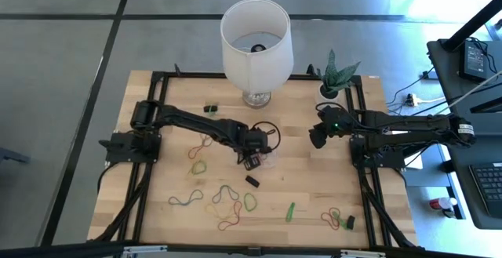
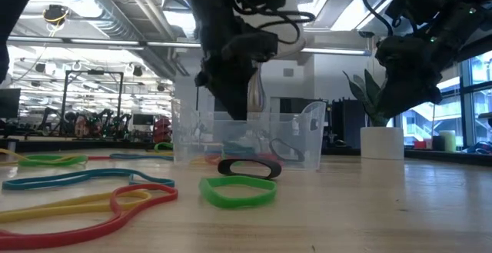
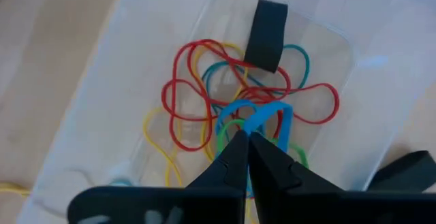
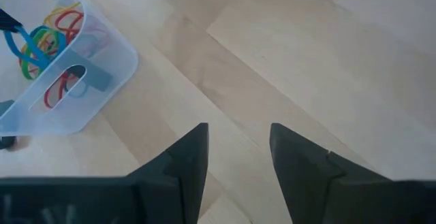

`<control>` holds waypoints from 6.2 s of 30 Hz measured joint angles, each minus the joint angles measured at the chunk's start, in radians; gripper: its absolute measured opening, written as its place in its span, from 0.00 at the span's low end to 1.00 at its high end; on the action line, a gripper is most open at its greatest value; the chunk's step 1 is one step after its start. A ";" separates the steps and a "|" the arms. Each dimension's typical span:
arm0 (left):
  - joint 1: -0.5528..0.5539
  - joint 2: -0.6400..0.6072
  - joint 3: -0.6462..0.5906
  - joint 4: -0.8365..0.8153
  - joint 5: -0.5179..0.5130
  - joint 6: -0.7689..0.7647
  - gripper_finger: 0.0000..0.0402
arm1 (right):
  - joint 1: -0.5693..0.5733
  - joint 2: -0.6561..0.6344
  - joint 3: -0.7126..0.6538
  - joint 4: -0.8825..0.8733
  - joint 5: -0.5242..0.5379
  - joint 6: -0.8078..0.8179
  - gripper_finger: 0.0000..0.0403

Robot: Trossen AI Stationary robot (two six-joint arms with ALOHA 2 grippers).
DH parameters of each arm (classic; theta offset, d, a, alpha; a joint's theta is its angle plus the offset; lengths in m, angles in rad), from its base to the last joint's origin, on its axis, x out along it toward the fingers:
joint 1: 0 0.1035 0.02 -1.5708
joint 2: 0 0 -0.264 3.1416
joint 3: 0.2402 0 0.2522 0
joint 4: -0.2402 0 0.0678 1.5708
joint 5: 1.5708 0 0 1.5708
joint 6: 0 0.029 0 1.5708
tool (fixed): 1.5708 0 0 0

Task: Pick and place rubber bands into bin
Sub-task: Put the blue rubber band into the container, then put the black rubber band into the container

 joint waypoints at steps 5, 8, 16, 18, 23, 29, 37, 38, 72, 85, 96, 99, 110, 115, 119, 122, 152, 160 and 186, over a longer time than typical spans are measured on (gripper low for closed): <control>-0.005 0.026 0.000 0.022 0.000 -0.045 0.08 | 0.000 0.000 0.000 0.000 -0.001 -0.023 0.40; -0.005 0.027 0.000 0.020 0.000 -0.069 0.15 | 0.000 0.000 0.000 0.000 -0.001 -0.022 0.40; -0.003 -0.037 -0.001 0.002 -0.037 -0.059 0.34 | 0.000 0.000 0.000 0.000 -0.020 -0.020 0.40; 0.000 -0.073 -0.001 -0.011 -0.056 -0.043 0.37 | 0.003 0.000 0.000 0.001 -0.034 -0.020 0.40; 0.000 -0.175 -0.001 -0.160 -0.216 -0.043 0.35 | 0.053 0.000 0.000 0.012 -0.055 0.068 0.37; 0.021 -0.297 -0.035 -0.353 -0.292 0.079 0.21 | 0.159 0.002 0.011 0.067 -0.054 0.191 0.25; 0.073 -0.572 -0.349 -0.278 -0.169 0.226 0.01 | 0.277 0.094 0.187 0.013 -0.024 0.279 0.02; 0.086 -0.621 -0.403 -0.250 -0.146 0.226 0.00 | 0.287 0.120 0.223 -0.022 -0.024 0.299 0.02; 0.212 -1.137 -0.882 0.125 0.186 0.343 0.01 | 1.023 0.746 0.529 -0.345 -0.681 1.502 0.48; 0.212 -1.137 -0.882 0.128 0.186 0.351 0.00 | 1.095 0.925 0.529 -0.281 -0.682 1.550 0.50; 0.212 -1.137 -0.882 0.128 0.187 0.351 0.01 | 1.125 0.972 0.528 -0.267 -0.682 1.552 0.19; 0.212 -1.137 -0.882 0.128 0.187 0.351 0.00 | 1.124 0.972 0.528 -0.252 -0.682 1.554 0.04; 0.212 -1.137 -0.882 0.129 0.214 0.351 0.01 | 1.093 0.912 0.695 -0.472 -0.554 1.575 0.01; 0.212 -1.137 -0.882 0.144 0.231 0.351 0.00 | 1.063 0.907 0.887 -0.754 -0.410 1.545 0.01; 0.212 -1.137 -0.882 0.163 0.231 0.372 0.01 | 1.012 0.907 1.015 -0.888 -0.248 1.477 0.01; 0.212 -1.137 -0.882 0.185 0.231 0.415 0.00 | 0.947 0.906 1.074 -0.949 -0.141 1.394 0.01; 0.212 -1.137 -0.882 0.219 0.215 0.403 0.01 | 0.219 0.944 1.123 -0.299 0.141 0.187 0.00; 0.212 -1.137 -0.882 0.229 0.176 0.419 0.01 | 0.193 1.054 1.123 -0.217 0.030 0.154 0.00; 0.212 -1.137 -0.882 0.229 0.173 0.419 0.01 | 0.242 1.244 1.123 -0.236 -0.144 0.136 0.05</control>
